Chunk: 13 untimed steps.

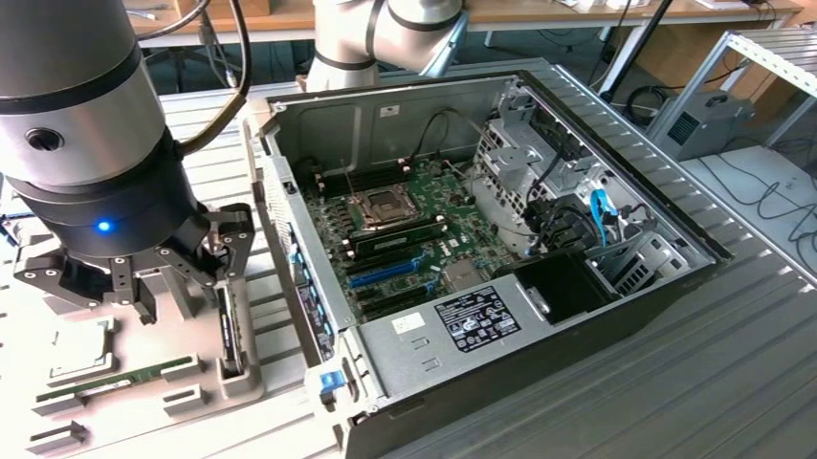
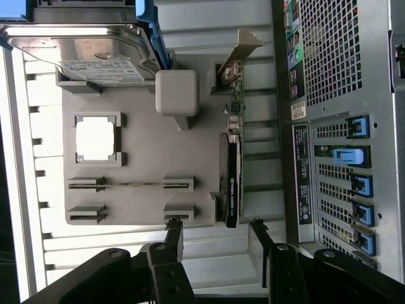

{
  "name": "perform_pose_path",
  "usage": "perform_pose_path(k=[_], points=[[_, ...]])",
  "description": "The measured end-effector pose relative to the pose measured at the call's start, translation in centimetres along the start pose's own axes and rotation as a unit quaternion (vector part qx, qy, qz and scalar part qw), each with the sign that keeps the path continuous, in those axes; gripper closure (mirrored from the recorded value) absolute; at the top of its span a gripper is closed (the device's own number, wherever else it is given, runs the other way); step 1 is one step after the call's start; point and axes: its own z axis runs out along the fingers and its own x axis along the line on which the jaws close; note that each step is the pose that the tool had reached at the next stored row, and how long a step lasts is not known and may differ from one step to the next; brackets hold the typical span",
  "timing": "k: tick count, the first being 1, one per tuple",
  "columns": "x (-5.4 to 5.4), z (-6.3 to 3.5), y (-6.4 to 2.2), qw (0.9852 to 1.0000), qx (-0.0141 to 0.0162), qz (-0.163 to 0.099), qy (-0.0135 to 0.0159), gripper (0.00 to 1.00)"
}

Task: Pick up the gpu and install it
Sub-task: 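Pick up the gpu and move the gpu toward the slot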

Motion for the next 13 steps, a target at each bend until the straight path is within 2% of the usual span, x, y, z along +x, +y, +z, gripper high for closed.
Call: perform_pose_path(k=[13], points=[[0.22,0.25,-0.03,1.0,0.0,0.0,0.0,0.46]])
